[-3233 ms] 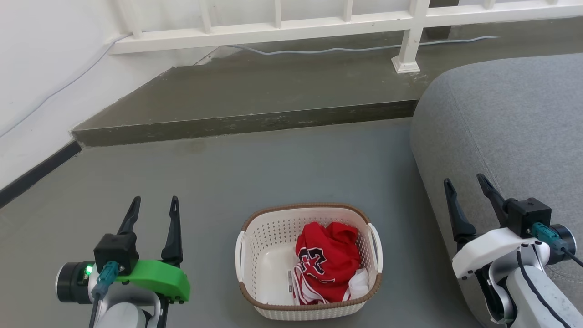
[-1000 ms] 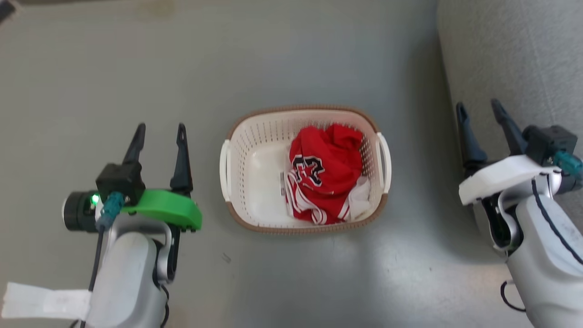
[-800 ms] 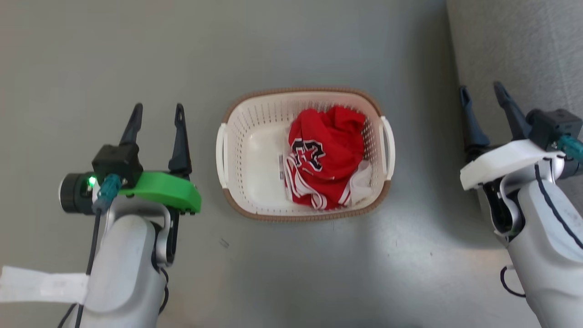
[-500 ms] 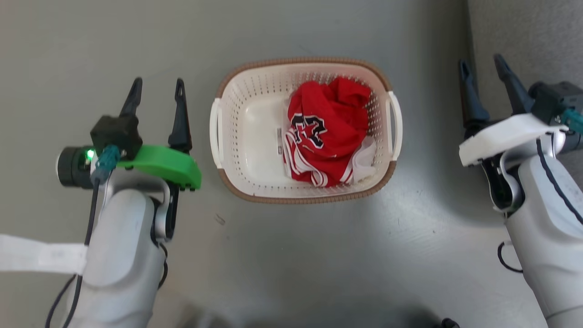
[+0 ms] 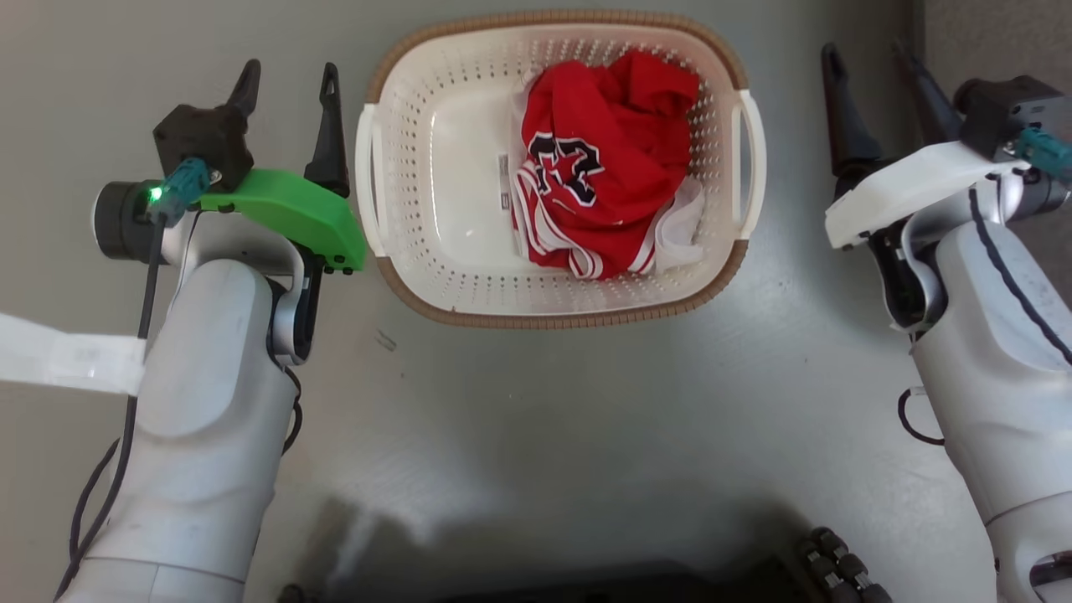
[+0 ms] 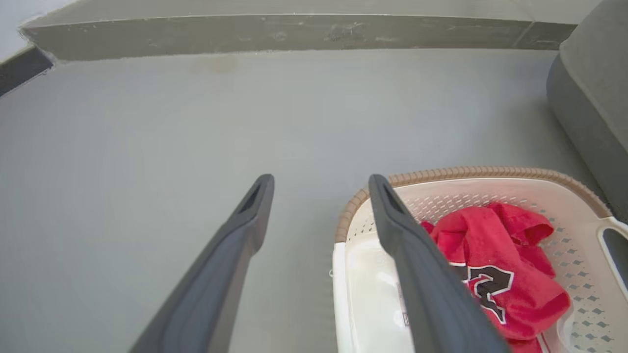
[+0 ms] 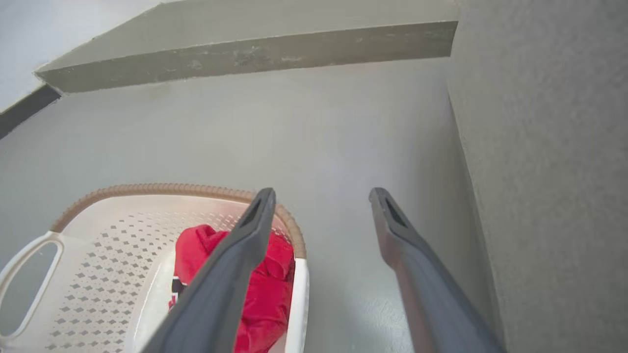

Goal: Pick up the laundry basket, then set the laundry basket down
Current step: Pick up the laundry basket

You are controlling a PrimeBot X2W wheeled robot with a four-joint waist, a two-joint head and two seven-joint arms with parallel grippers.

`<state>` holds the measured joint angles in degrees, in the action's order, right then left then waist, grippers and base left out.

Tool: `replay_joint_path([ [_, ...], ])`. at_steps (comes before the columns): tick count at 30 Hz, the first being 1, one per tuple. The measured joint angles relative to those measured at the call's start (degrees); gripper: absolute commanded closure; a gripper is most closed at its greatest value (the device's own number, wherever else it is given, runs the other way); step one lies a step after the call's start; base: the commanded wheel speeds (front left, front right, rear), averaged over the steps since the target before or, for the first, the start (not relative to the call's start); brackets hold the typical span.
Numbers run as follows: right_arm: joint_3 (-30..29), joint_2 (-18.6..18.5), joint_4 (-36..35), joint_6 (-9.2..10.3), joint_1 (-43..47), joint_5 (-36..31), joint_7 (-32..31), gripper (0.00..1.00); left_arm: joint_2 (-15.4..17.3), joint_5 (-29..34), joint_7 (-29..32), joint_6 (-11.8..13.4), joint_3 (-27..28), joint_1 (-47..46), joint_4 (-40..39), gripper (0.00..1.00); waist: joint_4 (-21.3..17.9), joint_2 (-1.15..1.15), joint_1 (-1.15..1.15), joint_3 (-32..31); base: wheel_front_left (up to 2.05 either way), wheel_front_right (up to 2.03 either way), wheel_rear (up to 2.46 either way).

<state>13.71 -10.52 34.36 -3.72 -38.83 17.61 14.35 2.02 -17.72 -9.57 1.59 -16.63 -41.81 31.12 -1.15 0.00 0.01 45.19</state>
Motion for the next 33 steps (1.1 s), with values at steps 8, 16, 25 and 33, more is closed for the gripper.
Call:
replay_joint_path([
  [8, 1.8, 2.0, 5.9, -0.82, -1.6, -0.2, 0.0, 0.0, -0.2, -1.7, 1.0, -1.1, -0.4, -2.2, 6.7, 0.0, -0.5, 0.0, 0.0, 3.2, 0.0, 0.0, 0.0],
  [16, 3.4, 3.9, 10.8, -1.34, -3.6, -0.2, 0.0, 0.0, -0.5, -3.0, 2.5, -2.7, -1.2, -3.5, 12.5, 0.0, -1.4, 0.0, 0.0, 5.4, 0.0, 0.0, 0.0],
  [25, 4.8, 5.1, 15.9, -2.27, -5.9, -0.1, -0.1, 0.0, -0.6, -4.5, 3.7, -4.1, -1.5, -5.9, 17.6, 0.0, -2.2, 0.0, -0.01, 7.5, 0.0, 0.0, 0.0],
  [33, 5.4, 5.4, 18.5, -2.33, -8.2, 0.1, -0.1, 0.0, -0.6, -5.6, 4.0, -4.4, -1.3, -8.7, 20.3, 0.0, -2.5, 0.0, -0.01, 9.3, 0.0, 0.0, 0.0],
])
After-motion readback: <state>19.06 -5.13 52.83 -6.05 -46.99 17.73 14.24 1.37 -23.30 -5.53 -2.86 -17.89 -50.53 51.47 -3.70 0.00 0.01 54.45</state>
